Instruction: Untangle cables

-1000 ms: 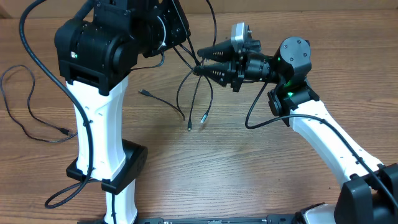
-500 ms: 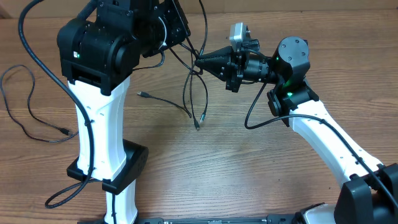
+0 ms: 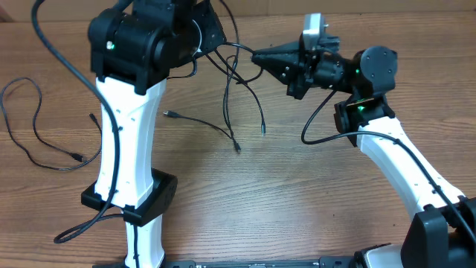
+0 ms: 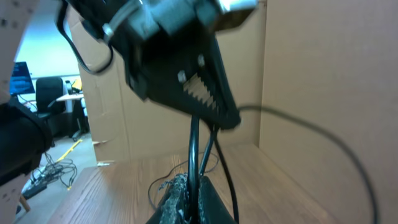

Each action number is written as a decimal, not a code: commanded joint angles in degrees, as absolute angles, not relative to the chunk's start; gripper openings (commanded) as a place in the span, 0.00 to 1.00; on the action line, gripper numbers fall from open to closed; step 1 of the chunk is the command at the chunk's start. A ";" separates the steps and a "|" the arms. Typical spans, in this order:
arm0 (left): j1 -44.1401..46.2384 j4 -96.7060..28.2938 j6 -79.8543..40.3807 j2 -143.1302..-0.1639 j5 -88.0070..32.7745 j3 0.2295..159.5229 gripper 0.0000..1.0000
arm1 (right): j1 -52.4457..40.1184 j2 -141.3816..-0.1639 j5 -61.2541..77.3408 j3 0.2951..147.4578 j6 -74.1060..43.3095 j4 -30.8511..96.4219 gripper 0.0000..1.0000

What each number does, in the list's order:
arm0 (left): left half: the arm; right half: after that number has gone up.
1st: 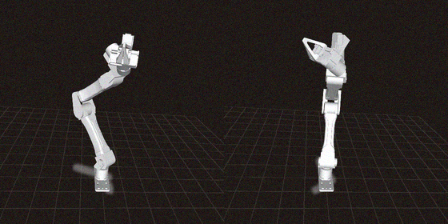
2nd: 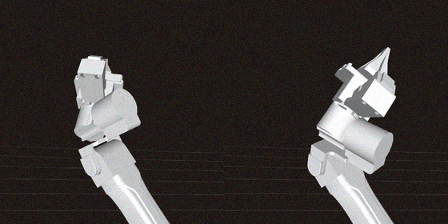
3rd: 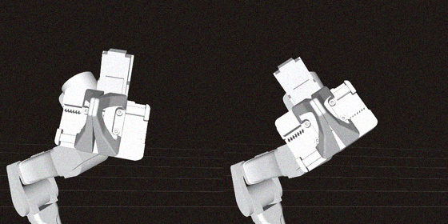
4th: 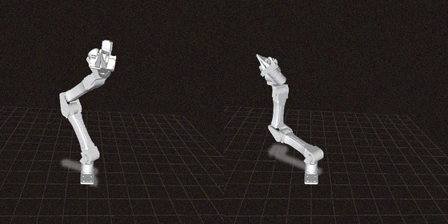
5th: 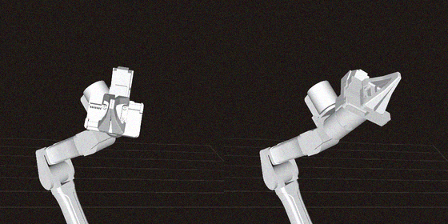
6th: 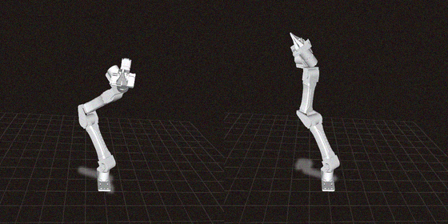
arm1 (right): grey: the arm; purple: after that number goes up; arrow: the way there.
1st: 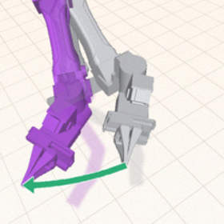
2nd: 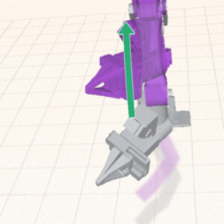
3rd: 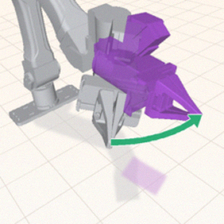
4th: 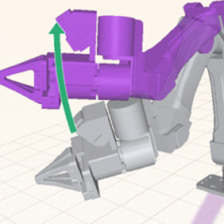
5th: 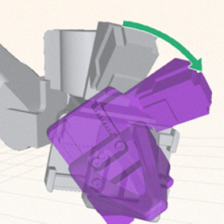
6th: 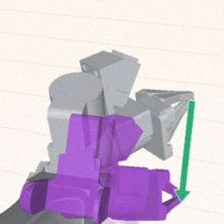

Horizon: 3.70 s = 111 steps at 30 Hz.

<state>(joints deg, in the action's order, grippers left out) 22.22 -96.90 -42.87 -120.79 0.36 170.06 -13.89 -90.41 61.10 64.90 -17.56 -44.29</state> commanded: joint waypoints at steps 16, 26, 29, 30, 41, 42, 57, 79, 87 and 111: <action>22.55 -96.79 -42.89 -120.86 0.21 158.87 0.05 | 2.02 -90.00 55.90 65.01 -53.12 -86.50 0.04; 23.27 -96.79 -41.12 -120.86 -1.10 154.52 0.04 | 9.06 -90.00 54.85 65.01 -53.63 -86.46 0.04; 23.99 -96.79 -38.94 -120.86 -1.15 153.27 0.04 | 12.21 -90.00 54.87 65.01 -52.10 -83.00 0.04; 24.12 -96.79 -38.61 -120.86 -1.17 153.01 0.04 | 13.13 -90.00 54.87 65.01 -52.01 -81.73 0.04; 27.99 -96.79 -29.65 -120.86 -5.80 152.35 0.05 | 21.06 -90.02 55.09 64.99 -30.39 -45.30 0.04; 28.32 -96.79 -28.49 -120.86 -6.70 152.35 0.04 | 21.43 -90.00 55.09 64.99 -28.34 -42.22 0.04; 28.53 -94.37 -27.86 -120.86 -17.65 152.35 0.04 | 21.65 -90.02 57.45 64.99 -22.22 -12.34 0.63; 28.51 -86.19 -29.61 -120.86 -17.41 152.35 0.04 | 4.97 -90.02 68.79 64.88 -11.88 20.97 0.72; 28.51 -86.37 -29.54 -120.86 -15.20 152.35 0.04 | -3.81 -90.02 56.93 64.88 -11.84 27.64 0.65; 28.53 -86.24 -29.67 -120.86 -14.41 152.35 0.04 | -10.94 -90.02 56.45 64.82 -8.16 32.03 0.54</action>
<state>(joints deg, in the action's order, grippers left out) 28.51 -86.54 -29.95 -120.79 -14.76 152.48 -9.87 -90.50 56.82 64.71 -9.87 32.21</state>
